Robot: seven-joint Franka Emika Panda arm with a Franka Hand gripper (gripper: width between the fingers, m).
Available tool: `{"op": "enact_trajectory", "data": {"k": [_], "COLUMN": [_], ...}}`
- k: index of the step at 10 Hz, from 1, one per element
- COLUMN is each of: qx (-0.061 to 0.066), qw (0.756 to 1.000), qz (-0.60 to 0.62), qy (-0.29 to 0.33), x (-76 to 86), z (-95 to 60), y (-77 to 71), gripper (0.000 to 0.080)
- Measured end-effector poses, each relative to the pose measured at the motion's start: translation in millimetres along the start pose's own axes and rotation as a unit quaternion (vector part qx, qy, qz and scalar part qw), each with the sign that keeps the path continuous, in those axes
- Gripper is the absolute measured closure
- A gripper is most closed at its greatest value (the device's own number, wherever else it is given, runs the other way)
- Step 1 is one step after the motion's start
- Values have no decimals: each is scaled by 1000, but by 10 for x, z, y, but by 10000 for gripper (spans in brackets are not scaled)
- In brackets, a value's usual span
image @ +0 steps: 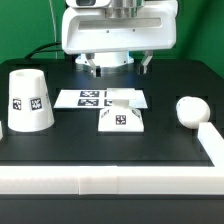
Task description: Assemble lamp
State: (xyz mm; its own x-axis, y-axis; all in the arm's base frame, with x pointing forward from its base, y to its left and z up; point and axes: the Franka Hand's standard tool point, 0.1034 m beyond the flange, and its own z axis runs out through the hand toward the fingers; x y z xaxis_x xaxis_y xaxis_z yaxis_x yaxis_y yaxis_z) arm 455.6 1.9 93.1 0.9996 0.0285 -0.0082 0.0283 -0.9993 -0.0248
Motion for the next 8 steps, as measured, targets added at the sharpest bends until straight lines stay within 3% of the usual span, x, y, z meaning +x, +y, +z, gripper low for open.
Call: {"op": "enact_trajectory", "data": {"k": [2, 8], "qx": [0, 3], "qw": [997, 998], "qz": [75, 54], "qy": [-10, -12], "x": [-25, -18], "z": [107, 457], "y": [2, -16], "gripper": [100, 100]}}
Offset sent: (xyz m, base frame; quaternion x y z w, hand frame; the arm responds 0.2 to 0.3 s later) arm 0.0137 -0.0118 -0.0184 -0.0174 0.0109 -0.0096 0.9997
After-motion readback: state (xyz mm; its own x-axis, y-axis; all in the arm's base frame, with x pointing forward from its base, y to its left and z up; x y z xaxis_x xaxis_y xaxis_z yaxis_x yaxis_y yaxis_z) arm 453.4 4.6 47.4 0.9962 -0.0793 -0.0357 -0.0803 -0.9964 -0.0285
